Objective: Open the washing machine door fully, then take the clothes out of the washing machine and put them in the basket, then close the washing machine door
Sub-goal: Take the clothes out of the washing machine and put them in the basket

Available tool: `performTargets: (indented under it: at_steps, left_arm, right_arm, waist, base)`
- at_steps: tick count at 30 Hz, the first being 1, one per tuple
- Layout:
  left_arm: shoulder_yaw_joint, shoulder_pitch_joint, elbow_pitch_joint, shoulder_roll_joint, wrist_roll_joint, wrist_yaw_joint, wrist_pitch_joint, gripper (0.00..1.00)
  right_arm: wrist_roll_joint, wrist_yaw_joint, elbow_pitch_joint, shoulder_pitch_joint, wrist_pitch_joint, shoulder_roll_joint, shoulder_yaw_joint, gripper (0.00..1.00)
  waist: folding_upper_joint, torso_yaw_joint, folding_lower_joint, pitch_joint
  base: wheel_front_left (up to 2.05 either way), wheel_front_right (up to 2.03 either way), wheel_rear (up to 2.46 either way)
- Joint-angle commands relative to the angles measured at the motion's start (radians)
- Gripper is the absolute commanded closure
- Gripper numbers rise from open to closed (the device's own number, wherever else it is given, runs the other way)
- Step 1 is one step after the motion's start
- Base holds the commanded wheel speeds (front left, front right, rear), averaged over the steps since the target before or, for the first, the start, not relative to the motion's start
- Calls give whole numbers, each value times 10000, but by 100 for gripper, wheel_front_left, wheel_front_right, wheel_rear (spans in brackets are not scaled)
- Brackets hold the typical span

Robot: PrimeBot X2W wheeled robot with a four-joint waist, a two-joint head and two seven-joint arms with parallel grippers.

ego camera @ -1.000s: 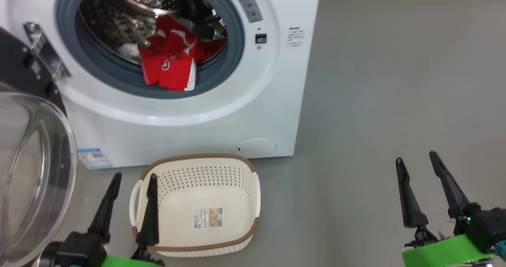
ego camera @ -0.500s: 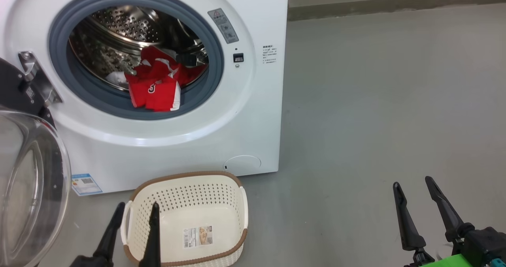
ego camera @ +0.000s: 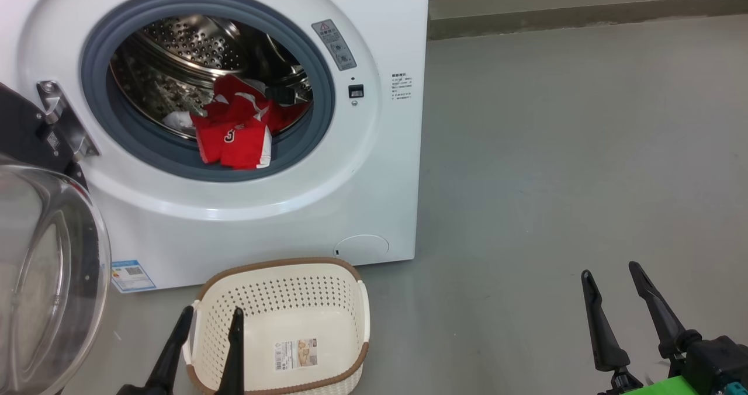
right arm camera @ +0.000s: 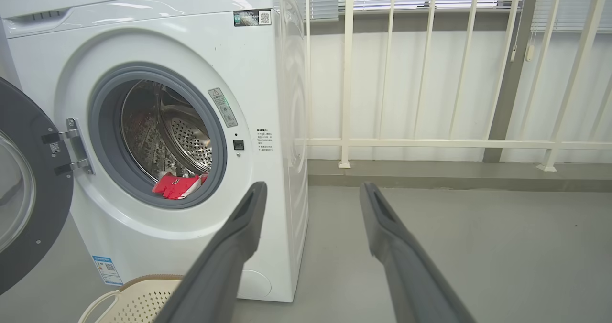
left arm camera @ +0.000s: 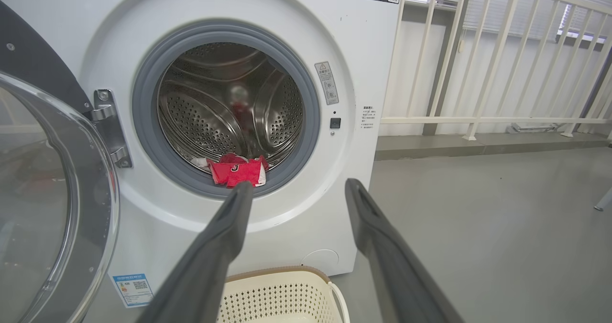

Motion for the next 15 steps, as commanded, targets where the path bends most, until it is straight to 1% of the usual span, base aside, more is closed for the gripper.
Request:
performTargets:
  at_steps: [1, 4, 7, 10, 11, 15]
  left_arm:
    - [274, -115, -270, 129, 79, 74, -90, 0]
    - [222, -98, -339, 203, 148, 75, -109, 0]
    - [210, -86, -408, 222, 138, 95, -128, 0]
    - [209, -77, -429, 247, 152, 149, -127, 0]
    - [228, -86, -432, 278, 218, 247, -125, 0]
    - [144, -125, -466, 352, 251, 196, -150, 0]
  right_arm:
    - [61, 63, -215, -177, -64, -133, 169, 0]
    - [55, 63, -224, -178, -64, -133, 199, 0]
    - [50, 63, -229, -162, -64, -133, 225, 0]
    - [79, 63, -220, -129, -64, -133, 240, 0]
    - [101, 63, -227, -104, -64, -133, 248, 0]
    - [172, 63, -218, -93, -64, -133, 231, 0]
  waist:
    - [0, 13, 0, -6]
    - [0, 37, 0, -6]
    - [0, 58, 0, 1]
    - [0, 83, 0, 19]
    - [0, 103, 0, 34]
    - [0, 164, 0, 83]
  base:
    - [4, -15, 11]
    - [33, -41, 8]
    - [78, -78, 0]
    - [119, -119, 0]
    - [159, -159, 0]
    - [138, -138, 0]
